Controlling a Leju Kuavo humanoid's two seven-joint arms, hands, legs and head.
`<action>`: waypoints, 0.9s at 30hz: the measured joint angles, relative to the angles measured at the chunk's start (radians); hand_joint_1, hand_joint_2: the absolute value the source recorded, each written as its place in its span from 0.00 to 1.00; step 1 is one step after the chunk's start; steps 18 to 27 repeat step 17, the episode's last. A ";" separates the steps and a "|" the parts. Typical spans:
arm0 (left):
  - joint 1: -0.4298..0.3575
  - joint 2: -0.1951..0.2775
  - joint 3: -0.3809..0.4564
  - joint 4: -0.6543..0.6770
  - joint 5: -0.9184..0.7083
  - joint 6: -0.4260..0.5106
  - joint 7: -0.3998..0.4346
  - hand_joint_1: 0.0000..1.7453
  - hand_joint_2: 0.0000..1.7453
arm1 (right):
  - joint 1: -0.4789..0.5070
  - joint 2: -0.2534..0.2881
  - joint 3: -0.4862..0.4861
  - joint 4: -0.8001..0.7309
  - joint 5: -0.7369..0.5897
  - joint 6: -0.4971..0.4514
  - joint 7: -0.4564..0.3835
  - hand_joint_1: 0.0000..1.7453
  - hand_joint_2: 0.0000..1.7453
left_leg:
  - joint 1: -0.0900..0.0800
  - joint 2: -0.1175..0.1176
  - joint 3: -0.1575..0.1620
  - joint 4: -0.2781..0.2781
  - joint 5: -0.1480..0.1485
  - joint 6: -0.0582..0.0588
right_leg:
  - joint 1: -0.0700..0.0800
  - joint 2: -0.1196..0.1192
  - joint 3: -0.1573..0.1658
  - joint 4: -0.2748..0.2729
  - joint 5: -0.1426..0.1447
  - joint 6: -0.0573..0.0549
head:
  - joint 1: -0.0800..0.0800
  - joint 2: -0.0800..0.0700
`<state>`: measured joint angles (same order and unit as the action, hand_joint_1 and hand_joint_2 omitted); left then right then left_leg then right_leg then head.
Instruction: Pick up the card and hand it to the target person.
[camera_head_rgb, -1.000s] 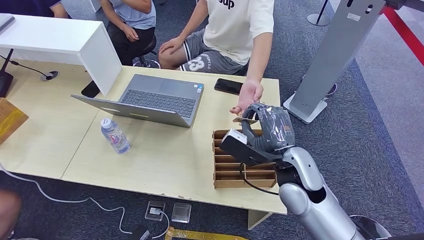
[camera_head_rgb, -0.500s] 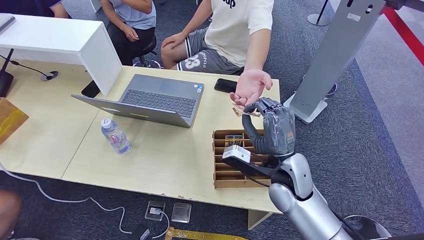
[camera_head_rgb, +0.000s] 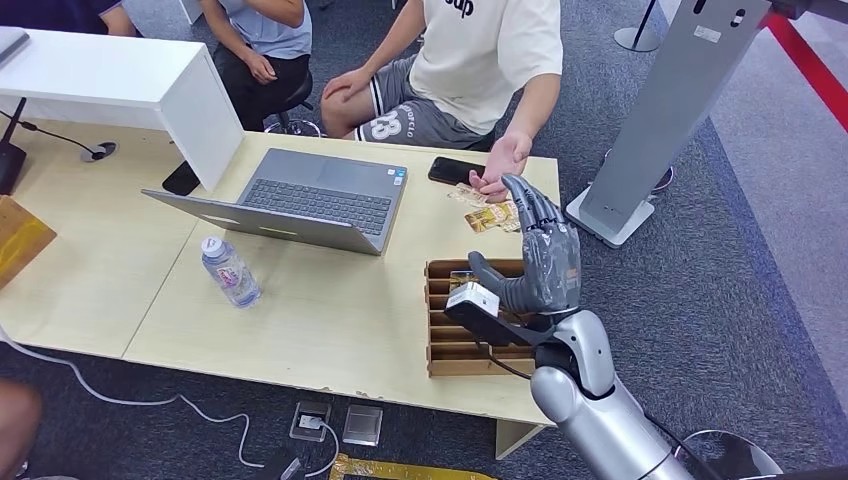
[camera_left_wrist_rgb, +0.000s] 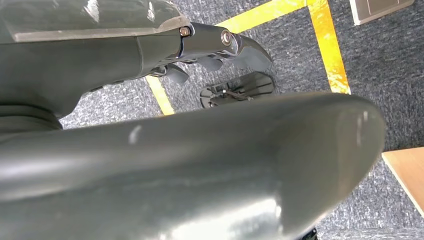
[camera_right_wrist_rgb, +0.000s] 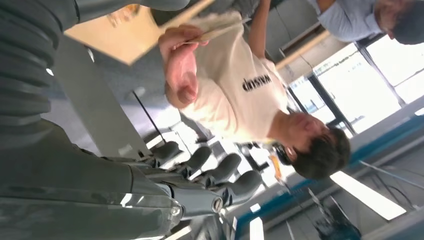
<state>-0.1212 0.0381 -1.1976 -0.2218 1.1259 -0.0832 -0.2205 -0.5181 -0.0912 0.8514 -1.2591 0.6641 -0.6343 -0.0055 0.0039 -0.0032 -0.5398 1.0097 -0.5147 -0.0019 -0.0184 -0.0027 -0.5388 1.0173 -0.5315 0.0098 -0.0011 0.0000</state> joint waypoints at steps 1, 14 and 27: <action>0.000 0.000 0.000 0.000 0.002 0.000 0.000 0.00 0.00 | 0.001 0.000 0.000 0.000 -0.045 0.021 -0.004 0.00 1.00 | 0.000 0.000 0.000 0.000 0.000 0.000 | 0.000 0.000 0.000 0.000 0.000 0.000 | 0.000 0.000; 0.008 0.005 0.001 0.000 0.029 0.000 0.007 0.00 0.00 | 0.080 -0.046 -0.045 -0.094 -0.677 0.264 0.026 0.00 1.00 | 0.000 0.000 0.000 0.000 0.000 0.000 | 0.000 0.000 0.000 0.000 0.000 0.000 | 0.000 0.000; 0.009 0.007 0.001 0.000 0.032 0.000 0.009 0.00 0.00 | 0.103 -0.066 -0.056 -0.128 -0.734 0.279 0.027 0.00 1.00 | 0.000 0.000 0.000 0.000 0.000 0.000 | 0.000 0.000 0.000 0.000 0.000 0.000 | 0.000 0.000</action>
